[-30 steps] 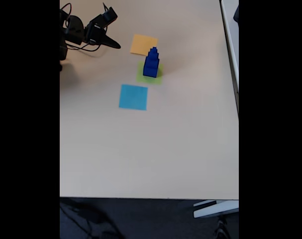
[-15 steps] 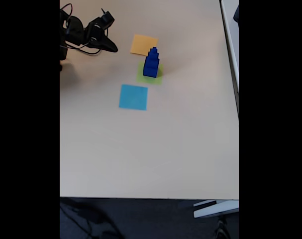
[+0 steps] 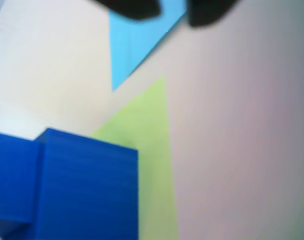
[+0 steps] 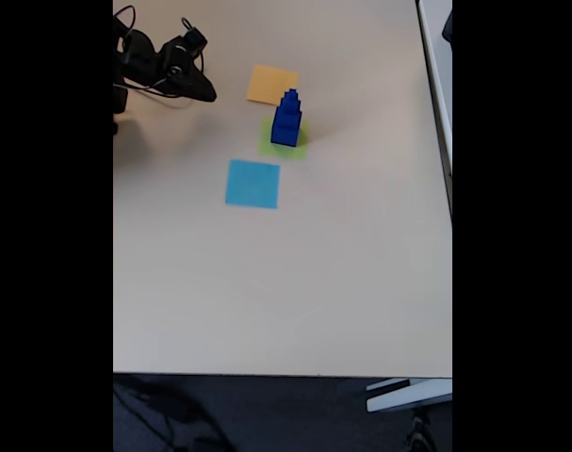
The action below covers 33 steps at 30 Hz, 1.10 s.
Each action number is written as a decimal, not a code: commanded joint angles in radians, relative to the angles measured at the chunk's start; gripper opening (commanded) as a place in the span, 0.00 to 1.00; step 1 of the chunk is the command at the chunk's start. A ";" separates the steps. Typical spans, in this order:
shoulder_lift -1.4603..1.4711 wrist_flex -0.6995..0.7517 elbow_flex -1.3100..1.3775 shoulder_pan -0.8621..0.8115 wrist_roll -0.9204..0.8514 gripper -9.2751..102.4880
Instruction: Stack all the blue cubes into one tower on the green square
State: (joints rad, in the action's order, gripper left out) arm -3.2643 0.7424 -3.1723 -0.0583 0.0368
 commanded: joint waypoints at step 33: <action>-0.120 0.212 -0.009 0.032 -0.049 0.08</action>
State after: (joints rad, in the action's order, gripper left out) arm -3.3579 0.9495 -3.1723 -0.0368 -0.0077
